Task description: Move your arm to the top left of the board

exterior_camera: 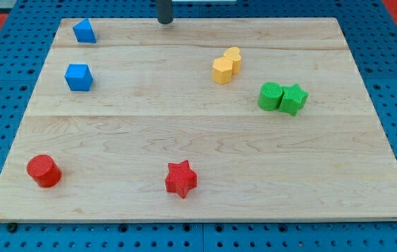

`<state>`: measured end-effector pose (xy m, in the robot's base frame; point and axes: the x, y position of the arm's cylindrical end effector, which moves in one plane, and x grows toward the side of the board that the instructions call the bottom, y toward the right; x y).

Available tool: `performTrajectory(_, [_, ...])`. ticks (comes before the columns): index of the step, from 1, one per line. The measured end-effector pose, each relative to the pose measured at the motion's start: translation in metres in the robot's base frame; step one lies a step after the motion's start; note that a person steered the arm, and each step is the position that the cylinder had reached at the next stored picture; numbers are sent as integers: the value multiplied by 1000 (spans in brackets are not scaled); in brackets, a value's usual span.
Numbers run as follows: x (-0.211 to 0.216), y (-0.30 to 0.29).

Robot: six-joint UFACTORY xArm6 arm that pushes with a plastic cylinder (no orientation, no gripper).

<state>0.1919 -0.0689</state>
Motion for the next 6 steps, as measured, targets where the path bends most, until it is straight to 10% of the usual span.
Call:
performTrajectory(5, [2,-219])
performTrajectory(6, [0,-192])
